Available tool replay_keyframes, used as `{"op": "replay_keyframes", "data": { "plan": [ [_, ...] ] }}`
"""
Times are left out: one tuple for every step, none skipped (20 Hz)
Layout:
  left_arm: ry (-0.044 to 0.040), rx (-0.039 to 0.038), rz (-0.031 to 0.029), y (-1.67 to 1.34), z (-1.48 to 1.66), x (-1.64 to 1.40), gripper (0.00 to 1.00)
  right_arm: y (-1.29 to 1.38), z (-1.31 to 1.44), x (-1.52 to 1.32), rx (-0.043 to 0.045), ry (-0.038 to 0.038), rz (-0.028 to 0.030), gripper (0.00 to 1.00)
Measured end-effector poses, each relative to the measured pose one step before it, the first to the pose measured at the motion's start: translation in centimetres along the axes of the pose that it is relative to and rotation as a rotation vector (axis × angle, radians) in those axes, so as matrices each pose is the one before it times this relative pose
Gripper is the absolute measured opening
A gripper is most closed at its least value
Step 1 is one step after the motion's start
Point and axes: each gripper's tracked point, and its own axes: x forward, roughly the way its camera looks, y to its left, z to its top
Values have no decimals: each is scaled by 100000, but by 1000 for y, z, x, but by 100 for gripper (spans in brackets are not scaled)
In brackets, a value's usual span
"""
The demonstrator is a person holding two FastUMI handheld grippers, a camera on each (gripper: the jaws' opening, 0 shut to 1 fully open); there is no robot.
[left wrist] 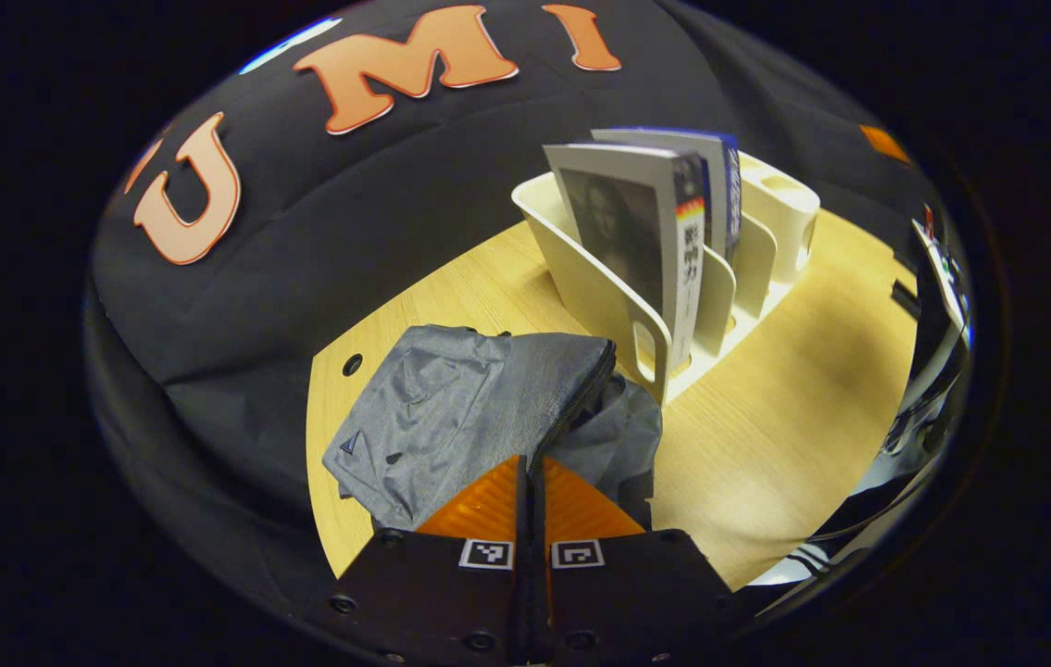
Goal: Open the schoolbag, grab two books from the bookshelf and put them into the schoolbag.
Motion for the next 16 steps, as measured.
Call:
{"op": "replay_keyframes", "data": {
  "plan": [
    [-1052, -2964, -1382, 887, 1117, -596, 1, 946, 230, 279, 4357, 687, 4139, 98],
    [-914, -2331, -560, 1111, 1128, -793, 1, 723, 120, 228, 4670, 1658, 3244, 98],
    [-1344, -1526, 1085, 1244, 1290, -577, 1, 901, -35, 427, 3925, 2444, 3702, 97],
    [-1414, -1302, 2230, 1257, 1193, -480, 1, 785, -423, 514, 2495, 3209, 3623, 97],
    [-1231, -341, 1961, 1333, 868, -717, 1, 751, -325, 341, 871, 2755, 2199, 97],
    [-1705, 394, 2245, 1407, 930, -508, 1, 594, 110, 346, -480, 636, 1088, 98],
    [-1056, 480, 1964, 1219, 600, -42, 0, 458, 163, 254, -1064, 531, 443, 98],
    [-609, -198, 1369, 1043, 573, -250, 1, 247, -62, -38, -696, 169, 689, 98],
    [-419, -1104, 619, 743, 459, -152, 1, 366, -7, 4, -227, 522, 1057, 97],
    [-210, -1480, -115, 401, 488, -79, 1, 648, -126, 34, 49, 743, 1638, 97],
    [-568, -960, -48, 423, 529, -118, 1, 624, -288, 179, 209, 1554, 1243, 97],
    [-882, -377, 131, 559, 681, -172, 1, 509, -446, 222, -3, 2080, 656, 97],
    [-778, 38, 30, 370, 630, -144, 1, 364, -384, 290, -118, 1930, 278, 97],
    [-954, 271, -273, 292, 631, 53, 1, 304, -394, 158, -847, 1425, 240, 97],
    [-85, 375, -1089, 254, 444, 37, 1, 265, -270, 218, -1817, 1383, -111, 97],
    [-426, -611, -1123, 149, 341, -70, 1, 470, -372, 298, -2333, 1377, -106, 97]
  ]
}}
